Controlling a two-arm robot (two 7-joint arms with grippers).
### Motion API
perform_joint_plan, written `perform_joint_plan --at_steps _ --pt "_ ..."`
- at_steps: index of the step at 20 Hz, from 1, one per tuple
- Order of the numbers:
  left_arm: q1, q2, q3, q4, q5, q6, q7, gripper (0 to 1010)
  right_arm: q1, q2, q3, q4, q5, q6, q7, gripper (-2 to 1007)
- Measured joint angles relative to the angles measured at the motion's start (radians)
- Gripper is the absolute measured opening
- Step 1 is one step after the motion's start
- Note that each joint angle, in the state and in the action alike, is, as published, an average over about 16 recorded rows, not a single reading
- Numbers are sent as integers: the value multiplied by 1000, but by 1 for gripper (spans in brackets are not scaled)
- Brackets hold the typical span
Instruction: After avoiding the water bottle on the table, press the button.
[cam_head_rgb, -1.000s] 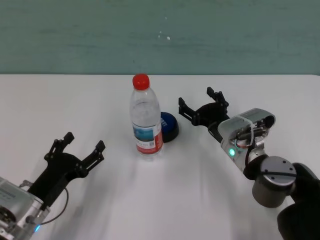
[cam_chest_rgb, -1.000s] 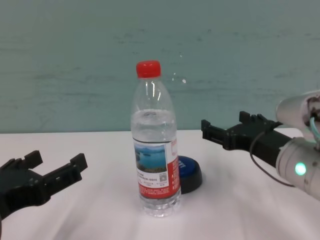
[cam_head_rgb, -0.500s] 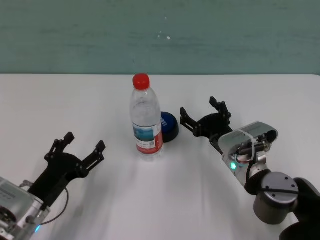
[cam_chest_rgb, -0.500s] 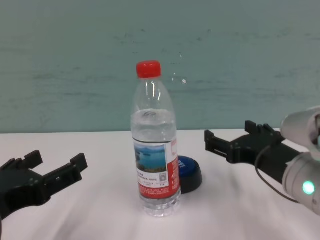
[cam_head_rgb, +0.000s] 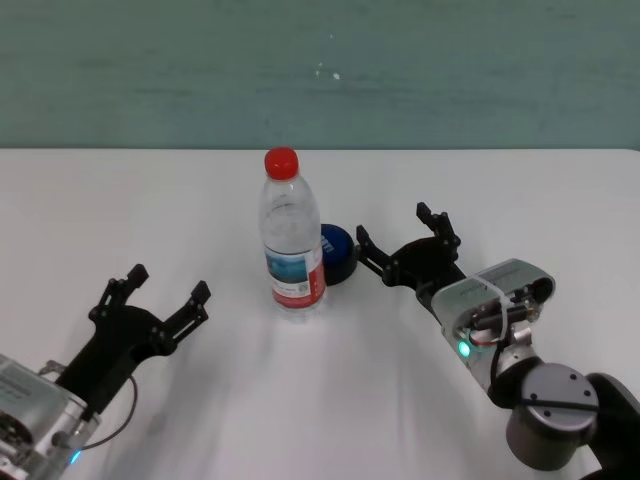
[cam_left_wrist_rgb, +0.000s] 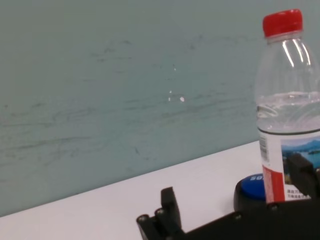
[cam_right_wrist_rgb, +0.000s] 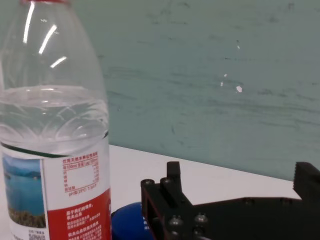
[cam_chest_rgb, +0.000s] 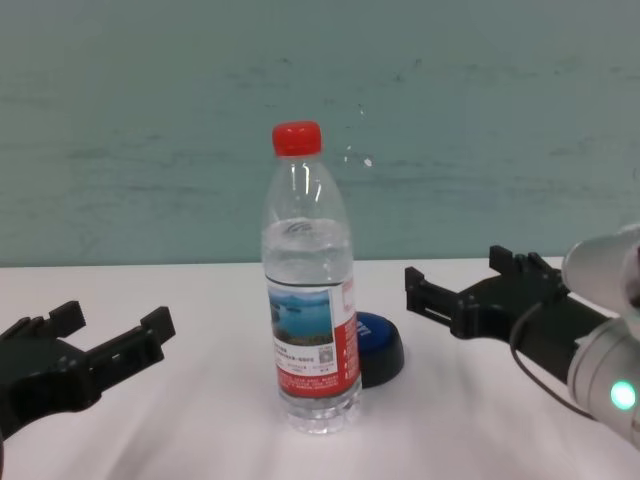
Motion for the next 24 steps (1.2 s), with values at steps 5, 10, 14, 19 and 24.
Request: perform_joint_plan --at_steps 5,10,14,19,24 --pt "0 0 0 0 0 0 0 1010 -37 -3 -1 -39 -18 4 -10 1004" --pt "0 0 0 0 0 0 0 1010 -71 -6 0 -72 -31 5 -17 1004" --pt "0 0 0 0 0 0 0 1010 -91 -9 0 -90 -38 5 -19 1004" --pt "0 0 0 0 0 0 0 1010 -106 -14 -3 -99 -46 3 -19 1004" --pt "0 0 0 0 0 0 0 1010 -114 -22 -9 -102 -52 2 -21 1004"
